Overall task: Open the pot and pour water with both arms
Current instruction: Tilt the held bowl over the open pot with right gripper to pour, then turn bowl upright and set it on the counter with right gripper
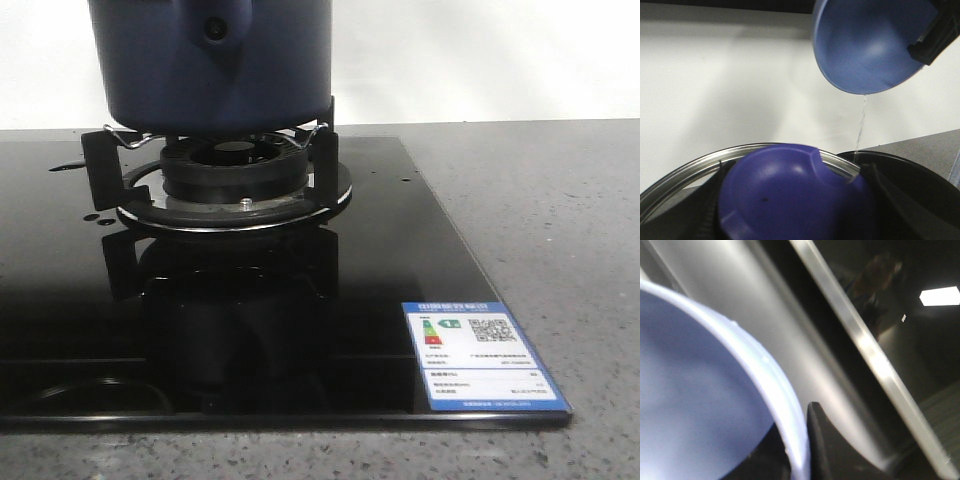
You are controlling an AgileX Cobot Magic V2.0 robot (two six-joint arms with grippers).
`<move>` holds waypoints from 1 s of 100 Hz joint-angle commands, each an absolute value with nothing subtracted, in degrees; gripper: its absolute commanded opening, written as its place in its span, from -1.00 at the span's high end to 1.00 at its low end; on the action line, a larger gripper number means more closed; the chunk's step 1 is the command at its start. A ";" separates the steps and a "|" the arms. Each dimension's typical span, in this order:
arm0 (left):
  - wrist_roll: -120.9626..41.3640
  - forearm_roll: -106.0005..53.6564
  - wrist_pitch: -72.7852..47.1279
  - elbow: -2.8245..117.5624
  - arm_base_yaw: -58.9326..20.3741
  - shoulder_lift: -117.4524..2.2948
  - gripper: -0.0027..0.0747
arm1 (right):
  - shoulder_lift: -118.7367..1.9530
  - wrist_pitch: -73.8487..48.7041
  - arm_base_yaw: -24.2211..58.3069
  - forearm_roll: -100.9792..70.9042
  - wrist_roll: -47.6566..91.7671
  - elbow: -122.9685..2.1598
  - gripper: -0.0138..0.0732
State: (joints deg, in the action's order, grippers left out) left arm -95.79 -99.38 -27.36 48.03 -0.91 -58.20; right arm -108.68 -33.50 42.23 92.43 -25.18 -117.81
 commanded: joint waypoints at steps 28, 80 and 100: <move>-95.89 -102.43 -27.78 49.91 -1.42 -57.20 0.17 | -104.95 -37.94 42.43 85.65 -31.69 -119.37 0.78; -98.06 -102.43 -27.69 50.66 -6.20 -58.75 0.17 | -97.13 -61.20 24.66 24.61 -22.05 -122.28 0.78; -98.06 -102.80 -31.46 55.67 -8.19 -62.17 0.17 | -94.58 -72.53 10.54 7.89 -12.82 -121.70 0.78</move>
State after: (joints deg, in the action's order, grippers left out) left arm -97.88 -99.29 -27.39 51.05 -7.36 -62.06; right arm -98.23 -70.36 15.02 13.08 -16.62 -120.18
